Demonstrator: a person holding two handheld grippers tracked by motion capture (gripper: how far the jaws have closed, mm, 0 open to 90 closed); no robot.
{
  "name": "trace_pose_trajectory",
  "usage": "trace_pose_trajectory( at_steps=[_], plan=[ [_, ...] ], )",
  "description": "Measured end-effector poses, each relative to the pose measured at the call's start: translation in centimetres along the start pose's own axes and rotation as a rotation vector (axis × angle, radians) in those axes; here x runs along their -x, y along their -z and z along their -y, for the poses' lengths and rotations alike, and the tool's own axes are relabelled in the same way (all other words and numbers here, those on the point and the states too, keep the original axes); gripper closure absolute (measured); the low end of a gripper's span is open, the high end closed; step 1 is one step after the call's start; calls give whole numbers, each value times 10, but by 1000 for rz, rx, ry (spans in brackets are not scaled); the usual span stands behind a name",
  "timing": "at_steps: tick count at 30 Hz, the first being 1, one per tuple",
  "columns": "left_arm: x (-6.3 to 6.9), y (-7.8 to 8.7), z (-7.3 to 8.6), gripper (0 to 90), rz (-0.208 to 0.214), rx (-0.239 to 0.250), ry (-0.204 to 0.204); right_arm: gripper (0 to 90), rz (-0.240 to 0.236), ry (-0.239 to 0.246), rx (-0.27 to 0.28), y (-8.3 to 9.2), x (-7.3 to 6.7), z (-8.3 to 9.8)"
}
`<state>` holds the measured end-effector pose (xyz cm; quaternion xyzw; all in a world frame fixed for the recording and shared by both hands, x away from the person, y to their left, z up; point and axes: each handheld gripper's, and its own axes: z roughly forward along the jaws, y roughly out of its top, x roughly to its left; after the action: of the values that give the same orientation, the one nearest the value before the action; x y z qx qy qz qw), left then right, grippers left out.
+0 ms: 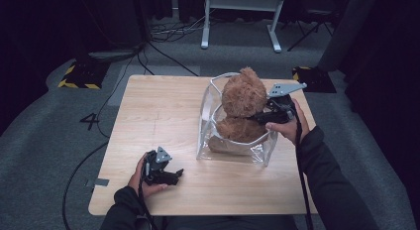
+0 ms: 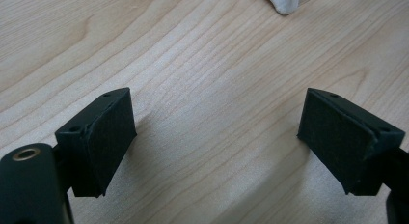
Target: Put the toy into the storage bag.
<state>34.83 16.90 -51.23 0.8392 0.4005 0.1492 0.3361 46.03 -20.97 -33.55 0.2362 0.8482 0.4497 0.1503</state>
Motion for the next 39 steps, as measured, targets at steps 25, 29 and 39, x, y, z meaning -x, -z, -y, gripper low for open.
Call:
trace_pose_trajectory(
  at_steps=[25, 29, 39],
  plan=[
    [0, 0, 0, 130, -1, 0, -1, 301, 26, 76, -146, -1, -5, 2],
    [0, 0, 0, 130, -1, 0, -1, 298, 23, 74, -131, 1, -6, 2],
    [0, 0, 0, 130, -1, 0, -1, 279, 39, 98, -127, 14, -7, -4]
  ],
)
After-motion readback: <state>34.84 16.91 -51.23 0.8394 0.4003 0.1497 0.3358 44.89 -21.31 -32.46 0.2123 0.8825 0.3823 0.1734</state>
